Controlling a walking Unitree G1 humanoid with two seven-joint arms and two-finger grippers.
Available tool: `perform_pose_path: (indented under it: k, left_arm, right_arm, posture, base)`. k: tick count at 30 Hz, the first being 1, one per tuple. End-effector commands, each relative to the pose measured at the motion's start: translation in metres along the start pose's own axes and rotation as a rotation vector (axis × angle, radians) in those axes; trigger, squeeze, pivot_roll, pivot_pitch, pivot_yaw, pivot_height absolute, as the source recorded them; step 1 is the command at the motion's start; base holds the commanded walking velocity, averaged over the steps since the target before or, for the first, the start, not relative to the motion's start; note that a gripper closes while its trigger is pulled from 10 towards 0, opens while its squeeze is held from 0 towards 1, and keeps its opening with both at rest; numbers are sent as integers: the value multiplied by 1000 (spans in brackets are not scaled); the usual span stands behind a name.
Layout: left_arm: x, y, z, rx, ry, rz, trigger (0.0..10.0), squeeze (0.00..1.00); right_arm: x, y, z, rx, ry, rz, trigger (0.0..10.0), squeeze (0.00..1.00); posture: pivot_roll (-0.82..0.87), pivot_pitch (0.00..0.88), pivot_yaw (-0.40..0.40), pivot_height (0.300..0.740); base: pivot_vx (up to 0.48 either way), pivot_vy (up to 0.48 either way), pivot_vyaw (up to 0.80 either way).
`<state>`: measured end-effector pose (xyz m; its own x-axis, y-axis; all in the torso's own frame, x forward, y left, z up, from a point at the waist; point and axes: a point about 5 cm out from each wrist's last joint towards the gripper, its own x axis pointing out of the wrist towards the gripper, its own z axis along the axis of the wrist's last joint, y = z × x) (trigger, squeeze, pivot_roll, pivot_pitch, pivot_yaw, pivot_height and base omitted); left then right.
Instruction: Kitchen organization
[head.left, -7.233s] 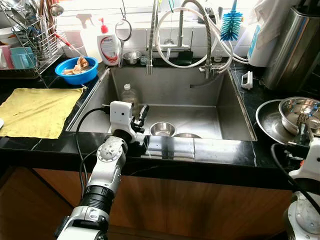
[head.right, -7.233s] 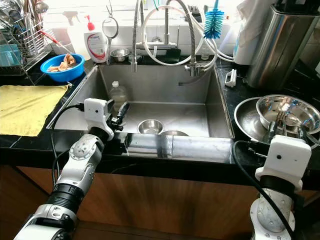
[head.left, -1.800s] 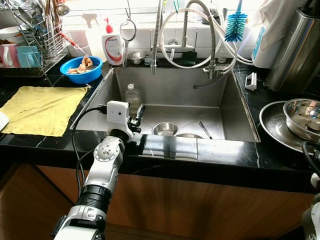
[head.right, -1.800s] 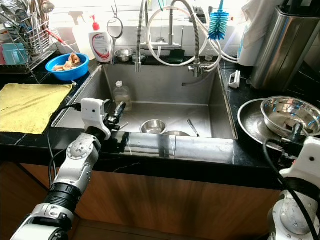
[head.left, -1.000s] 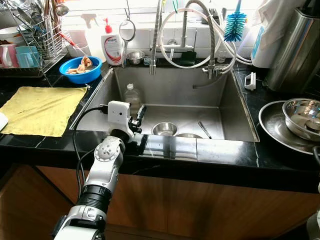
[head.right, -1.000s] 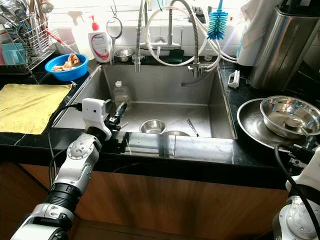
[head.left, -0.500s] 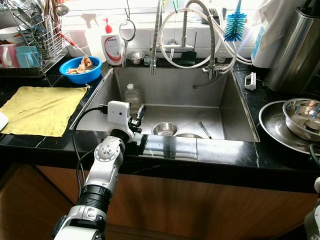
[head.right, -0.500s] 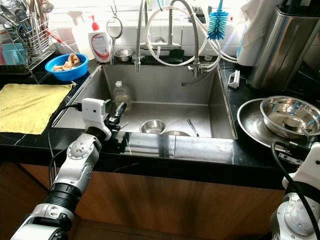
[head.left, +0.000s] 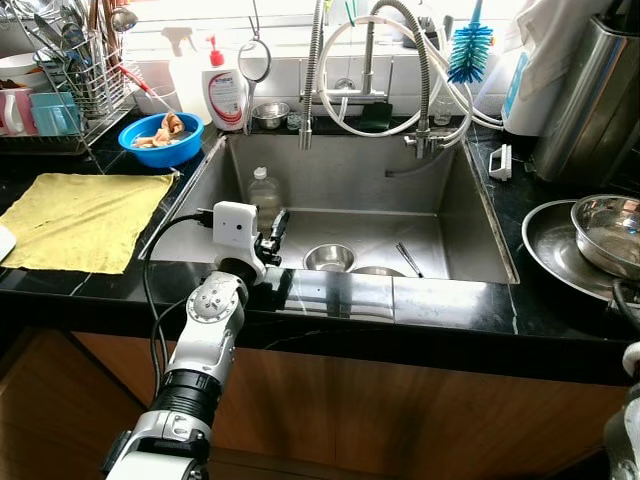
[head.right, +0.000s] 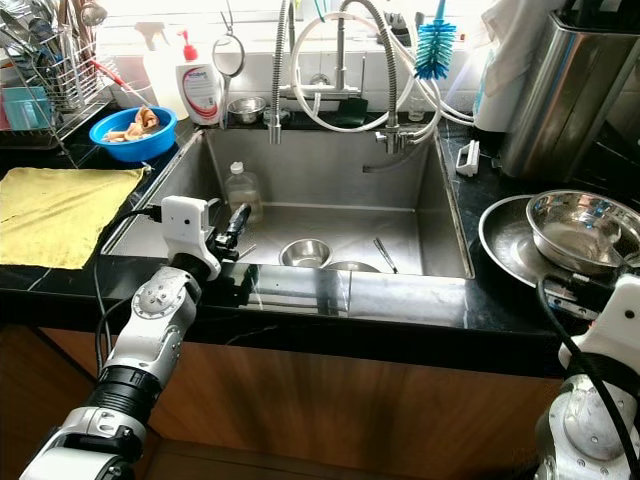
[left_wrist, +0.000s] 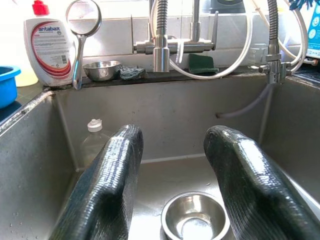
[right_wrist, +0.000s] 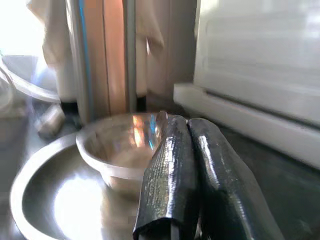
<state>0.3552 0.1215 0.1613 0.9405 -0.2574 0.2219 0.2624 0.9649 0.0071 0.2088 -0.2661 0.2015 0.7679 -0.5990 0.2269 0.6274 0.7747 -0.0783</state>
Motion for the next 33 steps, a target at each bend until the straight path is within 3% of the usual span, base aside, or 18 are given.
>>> perform_pose_path:
  k: [1, 5, 7, 10, 12, 13, 22, 26, 33]
  left_arm:
    - [2, 3, 5, 20, -16, 5, 10000, 0]
    - [2, 4, 5, 20, -20, 8, 10000, 0]
    - [2, 4, 5, 20, -20, 11, 10000, 0]
    - [2, 4, 5, 19, -19, 12, 10000, 0]
    - [2, 4, 5, 18, -19, 13, 10000, 0]
    - [2, 4, 5, 17, -20, 13, 10000, 0]
    - [2, 4, 5, 18, -20, 18, 10000, 0]
    - [2, 5, 5, 18, -20, 20, 10000, 0]
    - [3, 3, 5, 18, -22, 15, 10000, 0]
  right_arm:
    - [0, 3, 12, 22, -44, 13, 10000, 0]
    - [2, 12, 32, 65, -123, 44, 10000, 0]
    - [2, 26, 40, 69, -161, 157, 10000, 0]
    - [-2, 42, 34, 95, -83, 293, 10000, 0]
    - [-13, 64, 29, 74, -38, 521, 10000, 0]
    - [-15, 67, 28, 65, -36, 552, 10000, 0]
    - [-18, 76, 12, 49, 69, 679, 10000, 0]
    - [-14, 78, -1, -12, 160, 730, 10000, 0]
    - [1, 89, 0, -17, 155, 773, 10000, 0]
  posture:
    - [-75, 0, 56, 740]
    - [-76, 0, 55, 740]
    - [-77, 0, 53, 740]
    - [-77, 0, 52, 740]
    - [-78, 0, 51, 740]
    - [-77, 0, 50, 740]
    - [-75, 0, 47, 740]
    - [-74, 0, 50, 740]
    - [-67, 0, 49, 740]
  base:
    - [0, 0, 0]
    - [0, 0, 0]
    - [0, 0, 0]
    - [0, 0, 0]
    - [0, 0, 0]
    - [0, 0, 0]
    - [0, 0, 0]
    - [0, 0, 0]
    - [0, 0, 0]
